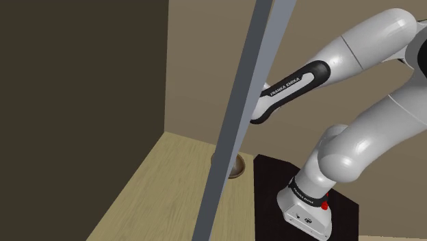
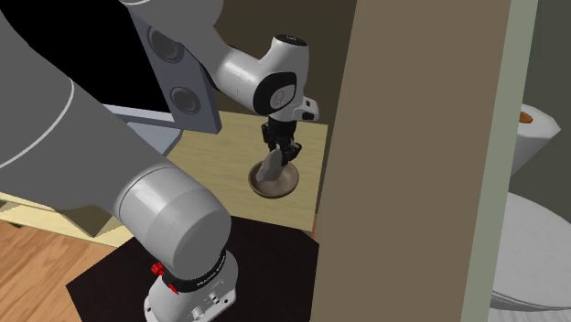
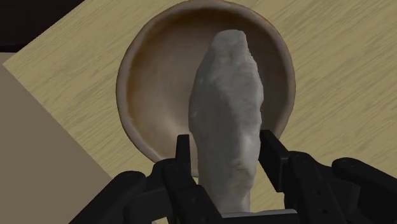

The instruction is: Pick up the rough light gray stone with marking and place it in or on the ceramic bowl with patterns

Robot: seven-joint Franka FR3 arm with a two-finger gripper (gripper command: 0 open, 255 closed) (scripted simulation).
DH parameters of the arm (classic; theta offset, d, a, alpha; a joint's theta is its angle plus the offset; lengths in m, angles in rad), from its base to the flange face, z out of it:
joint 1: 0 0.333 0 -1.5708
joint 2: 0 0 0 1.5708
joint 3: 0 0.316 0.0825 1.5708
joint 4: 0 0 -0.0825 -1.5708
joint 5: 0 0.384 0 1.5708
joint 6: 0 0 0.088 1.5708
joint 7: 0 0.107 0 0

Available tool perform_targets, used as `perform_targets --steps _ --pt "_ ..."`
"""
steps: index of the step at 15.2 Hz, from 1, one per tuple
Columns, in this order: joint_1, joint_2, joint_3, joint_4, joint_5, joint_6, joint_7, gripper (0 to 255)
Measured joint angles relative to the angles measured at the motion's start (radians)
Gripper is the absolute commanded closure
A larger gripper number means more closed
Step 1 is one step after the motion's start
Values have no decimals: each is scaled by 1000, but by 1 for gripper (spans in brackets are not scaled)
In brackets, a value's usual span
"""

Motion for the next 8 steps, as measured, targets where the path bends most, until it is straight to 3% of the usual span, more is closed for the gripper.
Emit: perform_targets --steps 6,8 --pt "1 6 1 -8 1 -1 0 0" --pt "-3 -39 -1 8 -7 -60 5 0"
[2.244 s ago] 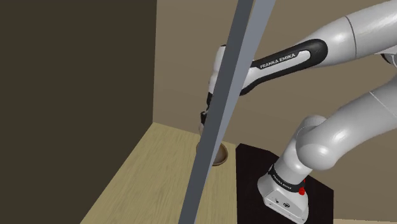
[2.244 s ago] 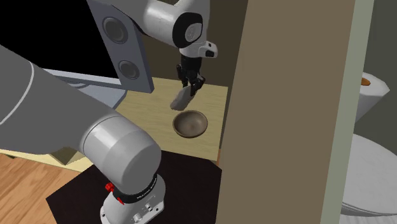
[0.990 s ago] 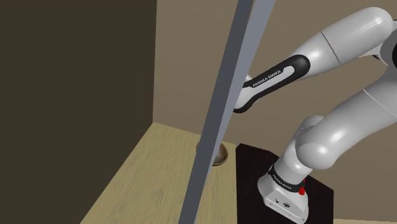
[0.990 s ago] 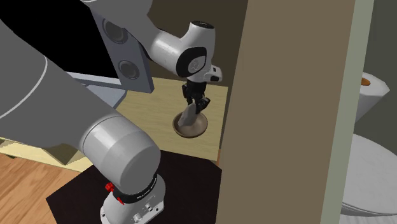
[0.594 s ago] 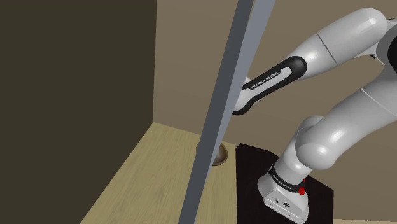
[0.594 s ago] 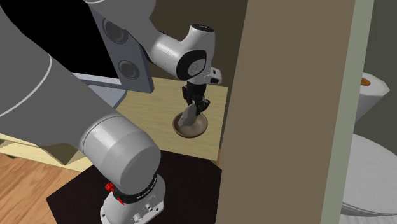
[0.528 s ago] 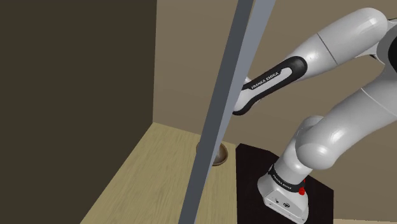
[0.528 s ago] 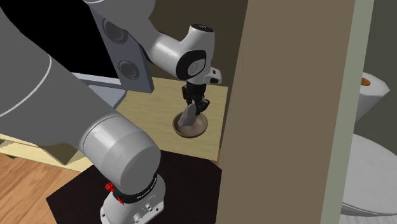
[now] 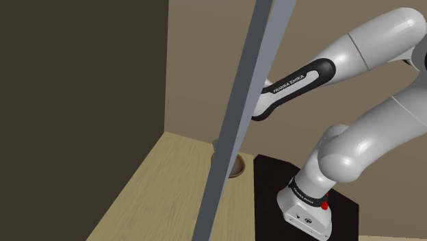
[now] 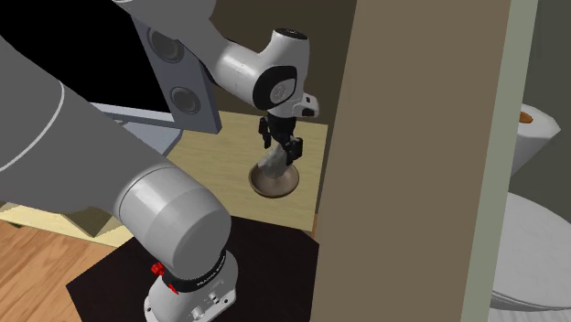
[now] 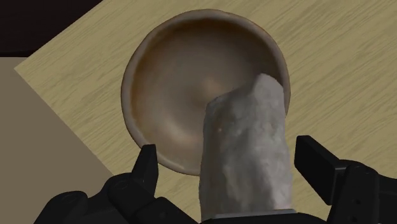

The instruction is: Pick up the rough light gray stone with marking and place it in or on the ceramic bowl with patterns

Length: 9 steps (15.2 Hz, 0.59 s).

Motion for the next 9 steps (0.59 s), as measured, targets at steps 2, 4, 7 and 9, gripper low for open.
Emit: perform_targets --steps 2,4,7,9 --pt "-5 -53 -4 25 -10 -78 6 0" --pt "-8 -71 -7 33 -14 -106 6 0" --pt "-10 -77 -9 37 -17 -117 5 0" --pt "-10 -78 -9 38 -17 -118 5 0"
